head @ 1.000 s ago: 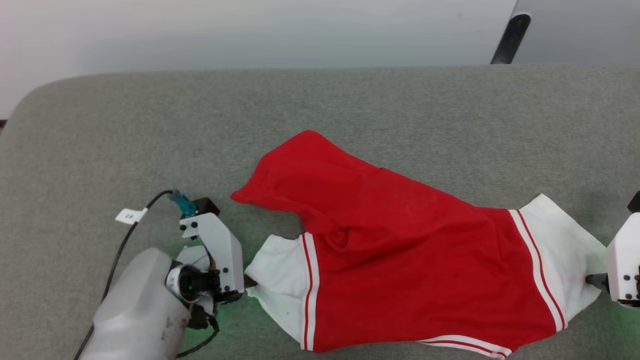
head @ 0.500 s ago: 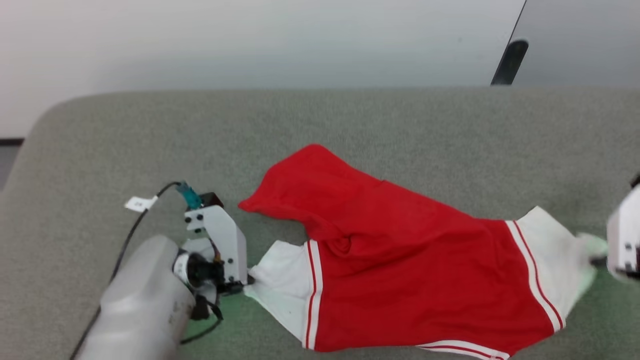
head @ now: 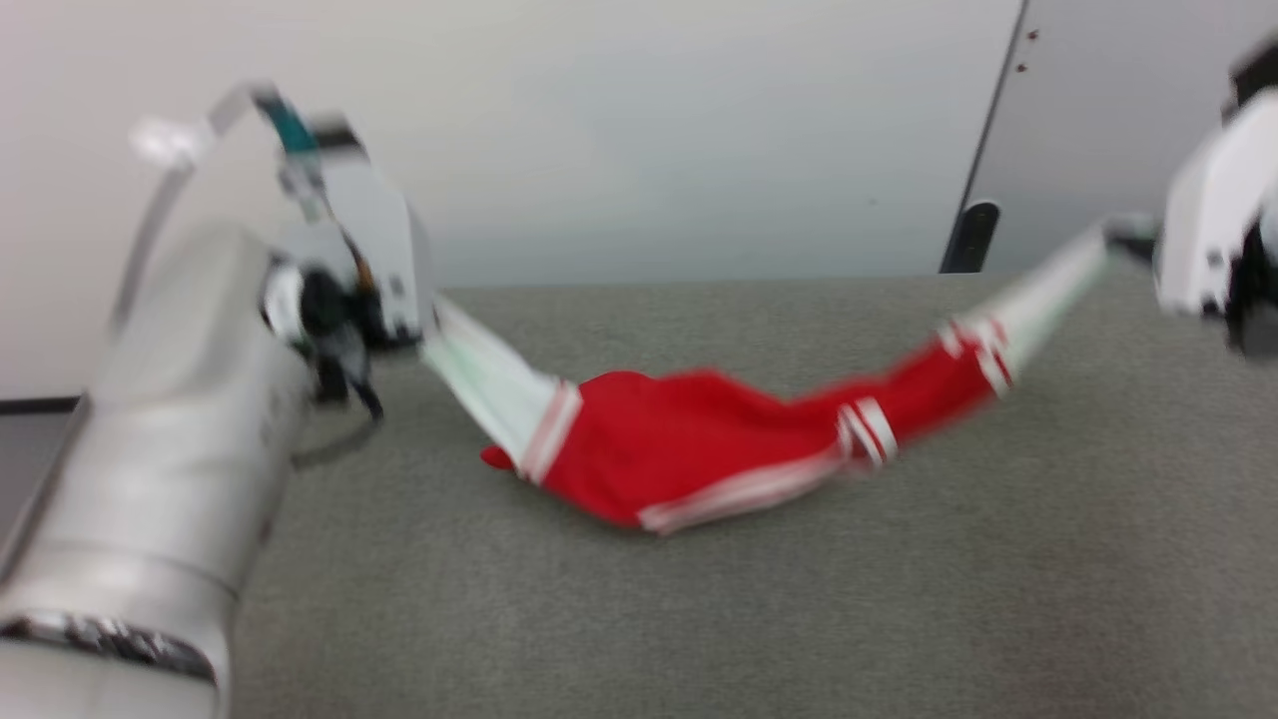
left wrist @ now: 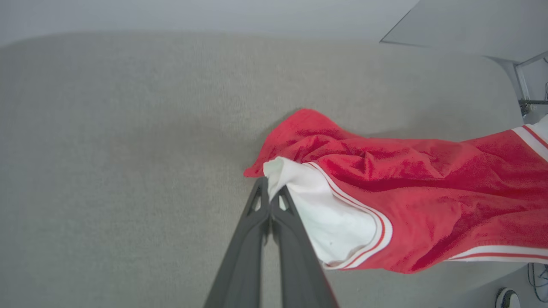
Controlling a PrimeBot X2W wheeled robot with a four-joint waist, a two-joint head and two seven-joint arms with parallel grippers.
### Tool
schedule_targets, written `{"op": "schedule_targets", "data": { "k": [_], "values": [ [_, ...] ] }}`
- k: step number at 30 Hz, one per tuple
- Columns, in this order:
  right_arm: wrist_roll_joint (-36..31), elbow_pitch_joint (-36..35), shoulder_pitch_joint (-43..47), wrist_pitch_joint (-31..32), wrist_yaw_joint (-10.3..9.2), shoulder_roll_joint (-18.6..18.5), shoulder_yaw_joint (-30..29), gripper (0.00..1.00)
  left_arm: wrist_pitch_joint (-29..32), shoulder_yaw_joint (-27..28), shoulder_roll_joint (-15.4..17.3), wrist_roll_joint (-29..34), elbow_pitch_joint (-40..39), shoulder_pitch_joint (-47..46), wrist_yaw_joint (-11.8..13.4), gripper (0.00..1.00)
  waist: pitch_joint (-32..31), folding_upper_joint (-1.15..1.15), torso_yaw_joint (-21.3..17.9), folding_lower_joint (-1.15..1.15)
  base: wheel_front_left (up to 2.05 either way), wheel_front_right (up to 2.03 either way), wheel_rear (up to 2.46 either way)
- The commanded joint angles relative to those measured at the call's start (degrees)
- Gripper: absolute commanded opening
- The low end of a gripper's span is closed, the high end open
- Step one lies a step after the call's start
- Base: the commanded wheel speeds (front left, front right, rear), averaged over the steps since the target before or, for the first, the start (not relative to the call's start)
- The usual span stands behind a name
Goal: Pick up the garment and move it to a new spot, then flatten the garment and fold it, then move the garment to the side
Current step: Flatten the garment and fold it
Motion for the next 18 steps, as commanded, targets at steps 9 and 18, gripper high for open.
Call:
{"op": "schedule_targets", "data": {
  "k": [9, 18],
  "values": [
    [-2.3, 5.8, -13.3, -20.5, -0.05, 3.8, 7.2, 0.0, -9.4, 1.4, 1.6, 2.9, 0.9, -13.4, 0.3, 0.0, -1.3, 0.0, -3.0, 0.0, 0.0, 0.0, 0.0],
    [-4.0, 19.6, -21.3, -36.9, -0.05, 7.2, 8.0, 0.0, -19.4, 0.4, 0.1, 5.7, 5.7, -20.4, 0.3, 0.0, -1.1, 0.0, -2.6, 0.0, 0.0, 0.0, 0.0]
  ]
}}
